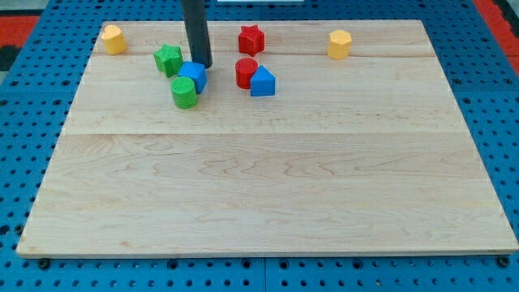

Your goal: Place the green star left to the blue cube

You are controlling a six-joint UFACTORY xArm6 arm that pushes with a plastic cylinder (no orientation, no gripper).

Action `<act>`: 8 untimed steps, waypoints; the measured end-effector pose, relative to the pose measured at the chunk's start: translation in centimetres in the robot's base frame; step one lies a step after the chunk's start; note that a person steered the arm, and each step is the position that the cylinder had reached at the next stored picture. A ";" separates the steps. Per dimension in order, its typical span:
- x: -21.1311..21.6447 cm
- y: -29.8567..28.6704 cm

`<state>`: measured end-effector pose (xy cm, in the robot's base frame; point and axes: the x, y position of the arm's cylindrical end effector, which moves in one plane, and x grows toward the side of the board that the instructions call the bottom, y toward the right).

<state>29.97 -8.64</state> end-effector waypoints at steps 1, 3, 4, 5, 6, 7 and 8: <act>0.0 0.1; -1.7 -2.5; -2.1 -4.6; -2.9 -6.5; -6.2 -6.8; -6.6 -6.8; -5.9 -8.1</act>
<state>24.11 -16.73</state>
